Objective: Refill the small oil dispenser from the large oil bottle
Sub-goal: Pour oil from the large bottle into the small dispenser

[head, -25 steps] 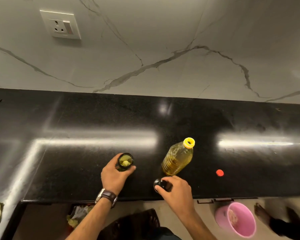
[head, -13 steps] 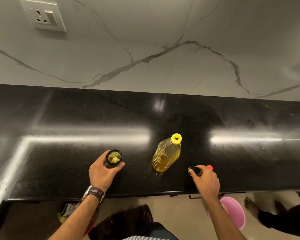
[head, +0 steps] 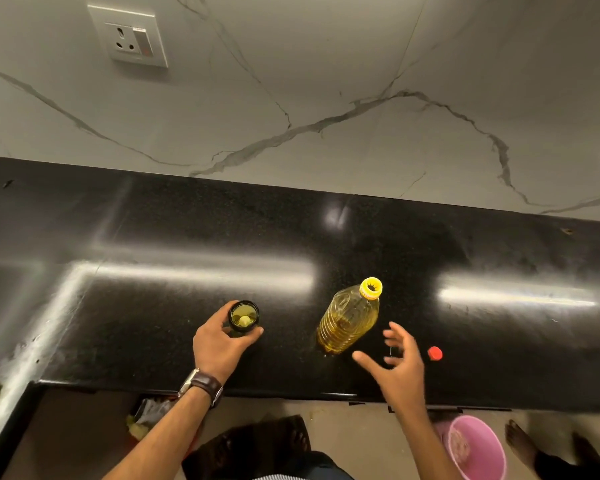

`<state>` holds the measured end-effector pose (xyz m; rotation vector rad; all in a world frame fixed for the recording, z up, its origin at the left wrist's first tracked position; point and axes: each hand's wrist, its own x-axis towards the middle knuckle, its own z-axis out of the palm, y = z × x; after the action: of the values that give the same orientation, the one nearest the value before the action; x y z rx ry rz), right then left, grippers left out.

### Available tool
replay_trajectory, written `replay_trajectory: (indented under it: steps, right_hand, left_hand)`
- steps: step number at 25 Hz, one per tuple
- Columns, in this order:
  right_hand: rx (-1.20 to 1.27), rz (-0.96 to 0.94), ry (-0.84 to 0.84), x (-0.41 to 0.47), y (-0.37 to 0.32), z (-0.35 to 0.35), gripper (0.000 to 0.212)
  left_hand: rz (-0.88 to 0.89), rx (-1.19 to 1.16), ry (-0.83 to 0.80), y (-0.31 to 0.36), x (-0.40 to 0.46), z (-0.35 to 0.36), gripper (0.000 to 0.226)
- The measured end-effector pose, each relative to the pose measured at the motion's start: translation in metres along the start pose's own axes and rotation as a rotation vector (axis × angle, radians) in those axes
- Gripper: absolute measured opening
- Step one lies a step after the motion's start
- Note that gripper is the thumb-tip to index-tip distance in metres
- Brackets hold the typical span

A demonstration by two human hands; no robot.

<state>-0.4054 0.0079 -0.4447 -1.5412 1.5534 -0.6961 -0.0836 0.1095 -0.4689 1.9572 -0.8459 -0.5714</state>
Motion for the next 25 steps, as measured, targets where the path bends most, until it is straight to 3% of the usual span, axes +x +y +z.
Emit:
replay_trajectory:
  steps: [4,8,11,18,25]
  right_hand:
    - [0.219,-0.039,-0.139,0.0,-0.033,0.044,0.121]
    - [0.271,-0.048,-0.033,0.009,-0.053,0.061,0.084]
    - [0.235,-0.082,-0.013,0.016,-0.056,0.063,0.073]
    - [-0.018,-0.263,-0.076,0.028,-0.055,0.051,0.086]
    - [-0.512,-0.422,-0.095,0.038,-0.065,0.055,0.096]
  left_hand:
    - [-0.003,0.002,-0.011,0.0,0.0,-0.001,0.072]
    - [0.001,-0.002,-0.009,0.002,-0.001,-0.002,0.068]
    - [0.0,0.002,-0.012,0.001,-0.001,-0.002,0.067]
    - [-0.006,0.027,-0.011,-0.002,0.001,-0.001,0.069]
    - [-0.005,0.036,0.009,0.0,0.0,-0.003,0.07]
